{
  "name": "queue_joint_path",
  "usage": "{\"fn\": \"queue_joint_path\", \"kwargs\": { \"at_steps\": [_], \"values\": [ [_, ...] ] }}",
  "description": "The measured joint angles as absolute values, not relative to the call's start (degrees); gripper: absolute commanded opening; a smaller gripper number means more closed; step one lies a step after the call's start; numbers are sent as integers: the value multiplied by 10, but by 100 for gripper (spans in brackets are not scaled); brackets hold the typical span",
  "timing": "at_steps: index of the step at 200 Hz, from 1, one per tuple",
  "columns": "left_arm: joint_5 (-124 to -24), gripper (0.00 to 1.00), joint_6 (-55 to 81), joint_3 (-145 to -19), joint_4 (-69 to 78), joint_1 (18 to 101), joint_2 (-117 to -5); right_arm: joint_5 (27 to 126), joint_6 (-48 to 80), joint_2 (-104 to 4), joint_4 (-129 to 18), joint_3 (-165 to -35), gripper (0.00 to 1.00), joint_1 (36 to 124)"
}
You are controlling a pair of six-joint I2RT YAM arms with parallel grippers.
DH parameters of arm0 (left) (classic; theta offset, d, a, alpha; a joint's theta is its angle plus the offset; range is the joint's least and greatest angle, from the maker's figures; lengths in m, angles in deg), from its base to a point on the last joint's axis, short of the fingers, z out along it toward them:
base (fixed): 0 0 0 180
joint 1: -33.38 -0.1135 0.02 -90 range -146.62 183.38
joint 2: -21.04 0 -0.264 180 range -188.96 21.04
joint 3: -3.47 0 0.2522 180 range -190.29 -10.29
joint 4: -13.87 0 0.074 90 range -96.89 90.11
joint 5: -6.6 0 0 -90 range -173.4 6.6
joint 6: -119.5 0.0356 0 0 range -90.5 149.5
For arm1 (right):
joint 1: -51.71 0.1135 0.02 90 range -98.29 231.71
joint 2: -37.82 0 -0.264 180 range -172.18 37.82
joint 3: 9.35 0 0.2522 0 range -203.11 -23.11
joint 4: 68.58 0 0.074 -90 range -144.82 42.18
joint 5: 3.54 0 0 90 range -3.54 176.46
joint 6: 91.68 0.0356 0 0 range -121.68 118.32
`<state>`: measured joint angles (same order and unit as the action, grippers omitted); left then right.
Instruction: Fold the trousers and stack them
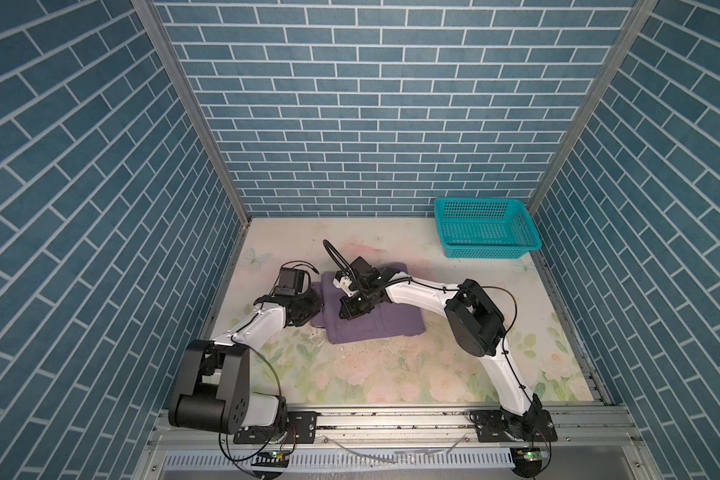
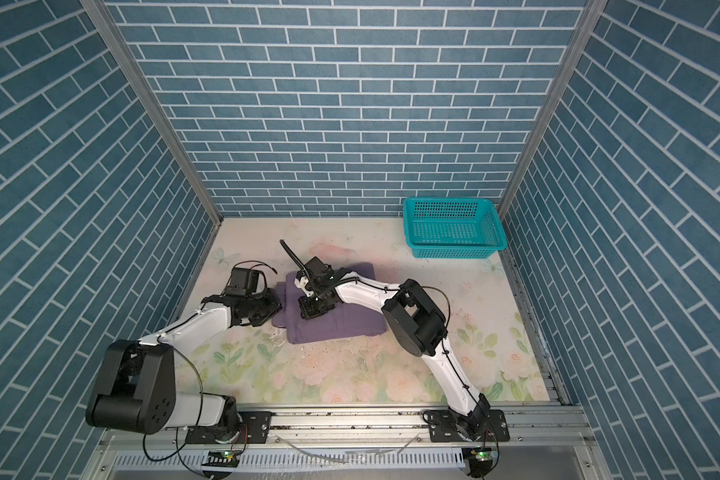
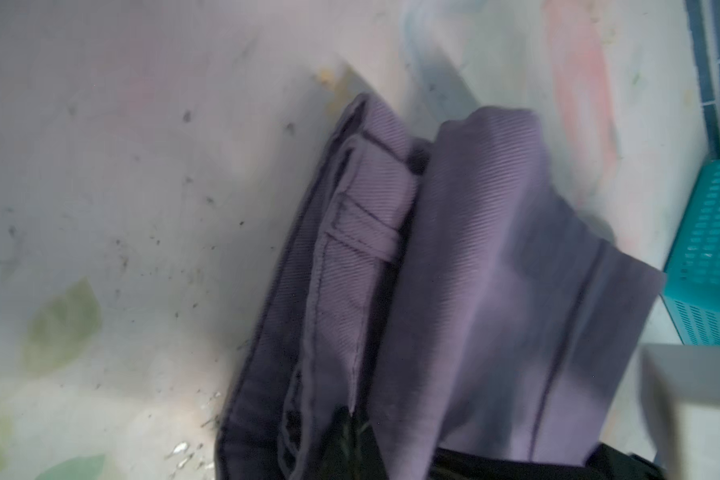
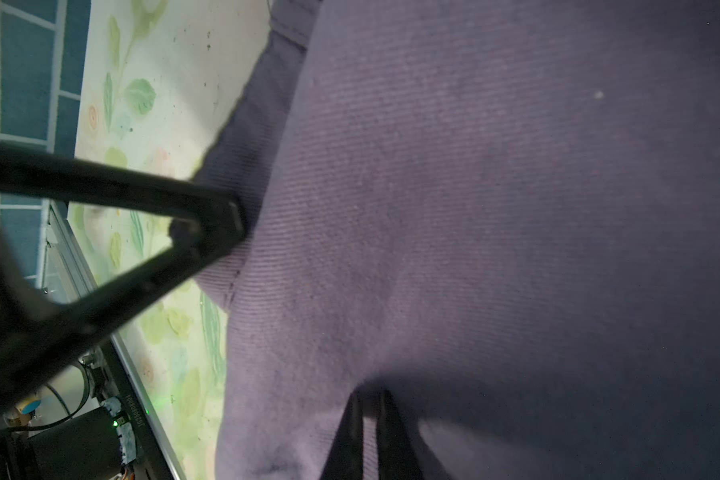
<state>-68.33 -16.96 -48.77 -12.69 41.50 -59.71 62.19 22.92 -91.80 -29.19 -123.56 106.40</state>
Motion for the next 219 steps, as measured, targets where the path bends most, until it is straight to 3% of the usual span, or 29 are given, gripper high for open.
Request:
{"fn": "queue_joint_path", "kwargs": {
  "at_steps": [83,124,162,219],
  "values": [
    [-689,0,-172,-475,-51,412,-649,626,227,-908,-300,-1219,10,1064],
    [-696,39,-168,-478,-139,414,-552,659,218,-798,-345,-1122,8,1059],
    [-713,59,-168,-493,-195,425,-426,704,214,-648,-453,-1015,10,1032],
    [-722,49,-170,-497,-200,440,-450,777,220,-502,-563,-860,11,987]
  ]
}}
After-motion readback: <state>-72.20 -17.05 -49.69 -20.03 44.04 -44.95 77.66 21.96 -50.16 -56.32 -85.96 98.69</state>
